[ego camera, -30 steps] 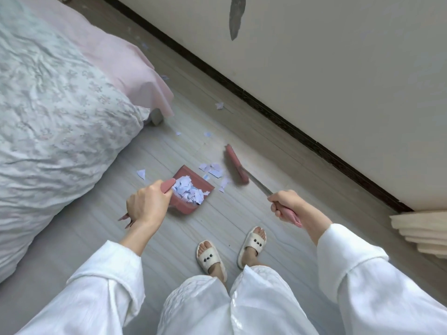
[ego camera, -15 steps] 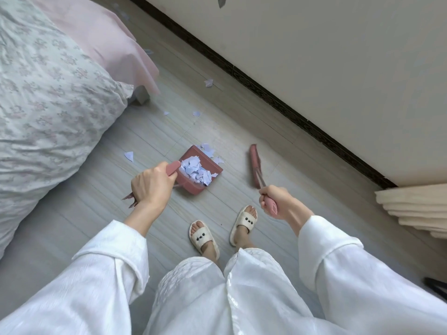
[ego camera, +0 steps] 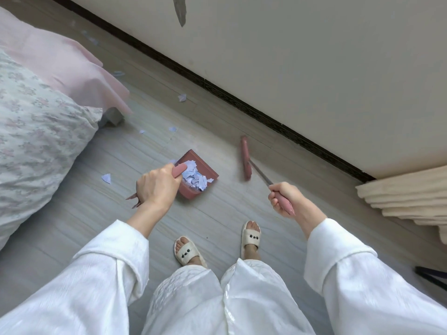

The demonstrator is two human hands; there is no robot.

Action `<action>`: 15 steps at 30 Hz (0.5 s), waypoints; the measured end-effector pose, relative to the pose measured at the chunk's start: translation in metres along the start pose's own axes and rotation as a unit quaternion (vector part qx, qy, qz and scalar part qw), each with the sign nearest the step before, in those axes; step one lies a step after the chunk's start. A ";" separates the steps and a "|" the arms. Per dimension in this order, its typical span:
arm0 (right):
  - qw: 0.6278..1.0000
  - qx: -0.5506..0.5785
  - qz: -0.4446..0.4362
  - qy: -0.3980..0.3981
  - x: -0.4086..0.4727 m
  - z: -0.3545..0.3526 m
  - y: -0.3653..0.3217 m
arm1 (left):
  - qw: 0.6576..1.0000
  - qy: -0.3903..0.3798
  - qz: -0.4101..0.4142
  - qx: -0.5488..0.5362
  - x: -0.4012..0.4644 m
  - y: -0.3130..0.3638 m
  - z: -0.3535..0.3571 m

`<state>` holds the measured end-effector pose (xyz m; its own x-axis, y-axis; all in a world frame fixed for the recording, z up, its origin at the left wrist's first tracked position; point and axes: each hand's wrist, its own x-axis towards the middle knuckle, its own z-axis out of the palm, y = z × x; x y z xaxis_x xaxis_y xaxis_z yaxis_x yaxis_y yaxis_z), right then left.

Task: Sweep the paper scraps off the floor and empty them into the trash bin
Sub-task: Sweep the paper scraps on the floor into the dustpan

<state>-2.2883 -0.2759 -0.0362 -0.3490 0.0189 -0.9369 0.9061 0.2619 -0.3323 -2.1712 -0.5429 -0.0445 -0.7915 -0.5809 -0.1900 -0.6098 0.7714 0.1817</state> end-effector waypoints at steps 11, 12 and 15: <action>0.977 0.142 -0.017 0.157 0.045 -0.204 -0.018 | 0.999 0.001 0.048 -0.011 0.009 0.192 0.043; 0.975 0.139 -0.017 0.174 0.051 -0.223 -0.017 | 0.998 -0.001 0.059 -0.010 0.010 0.212 0.050; 0.969 0.135 -0.009 0.207 0.067 -0.267 -0.013 | 0.997 -0.020 0.074 -0.017 0.010 0.255 0.062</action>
<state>-2.3874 -0.0206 -0.0659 -0.3806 0.4176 -0.8251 0.9089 0.0046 -0.4170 -2.3321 -0.3359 -0.0600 -0.8714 -0.4490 -0.1975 -0.4872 0.8389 0.2427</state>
